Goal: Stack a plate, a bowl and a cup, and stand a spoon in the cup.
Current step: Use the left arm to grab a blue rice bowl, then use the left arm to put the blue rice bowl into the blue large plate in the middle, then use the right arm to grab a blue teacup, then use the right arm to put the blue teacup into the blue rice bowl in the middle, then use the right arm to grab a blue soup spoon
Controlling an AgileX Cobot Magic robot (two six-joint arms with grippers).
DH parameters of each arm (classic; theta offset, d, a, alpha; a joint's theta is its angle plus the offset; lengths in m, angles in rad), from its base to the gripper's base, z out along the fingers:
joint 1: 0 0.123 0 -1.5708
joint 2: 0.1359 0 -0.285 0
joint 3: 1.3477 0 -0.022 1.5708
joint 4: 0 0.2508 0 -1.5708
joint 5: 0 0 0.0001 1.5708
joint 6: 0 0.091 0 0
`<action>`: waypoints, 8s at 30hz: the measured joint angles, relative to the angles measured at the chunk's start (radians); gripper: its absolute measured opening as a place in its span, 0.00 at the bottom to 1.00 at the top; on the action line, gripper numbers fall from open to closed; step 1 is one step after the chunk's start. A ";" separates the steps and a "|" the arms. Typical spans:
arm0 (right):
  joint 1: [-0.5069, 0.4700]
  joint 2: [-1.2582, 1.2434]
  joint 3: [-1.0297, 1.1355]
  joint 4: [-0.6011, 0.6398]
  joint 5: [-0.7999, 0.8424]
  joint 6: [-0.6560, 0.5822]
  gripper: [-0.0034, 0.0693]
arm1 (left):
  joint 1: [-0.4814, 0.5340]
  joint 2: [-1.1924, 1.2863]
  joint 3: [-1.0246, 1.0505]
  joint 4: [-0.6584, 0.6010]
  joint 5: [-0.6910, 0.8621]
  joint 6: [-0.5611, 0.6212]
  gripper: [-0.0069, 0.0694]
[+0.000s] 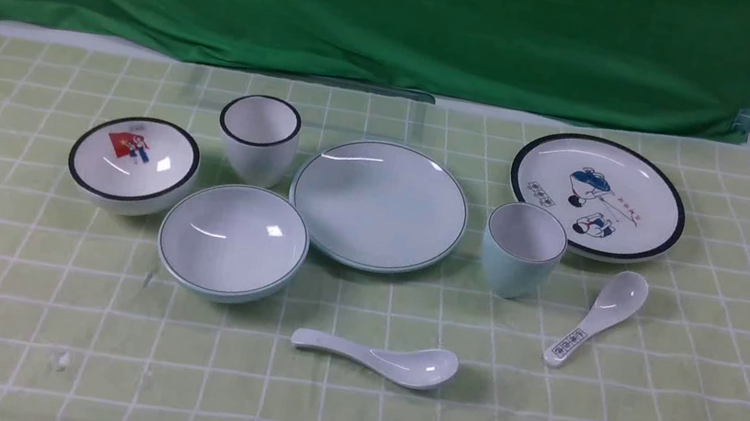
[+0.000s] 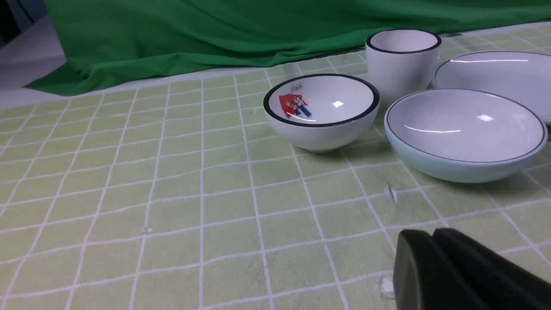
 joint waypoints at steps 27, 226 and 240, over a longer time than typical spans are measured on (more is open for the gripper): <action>0.000 0.000 0.000 0.000 0.000 0.000 0.38 | 0.000 0.000 0.000 0.018 0.000 0.001 0.05; 0.778 2.254 -2.018 0.231 0.930 -0.577 0.55 | -0.247 0.744 -0.638 -0.063 0.337 -0.042 0.14; 0.776 2.337 -2.017 0.220 0.856 -0.611 0.32 | -0.247 0.744 -0.638 -0.064 0.337 -0.042 0.15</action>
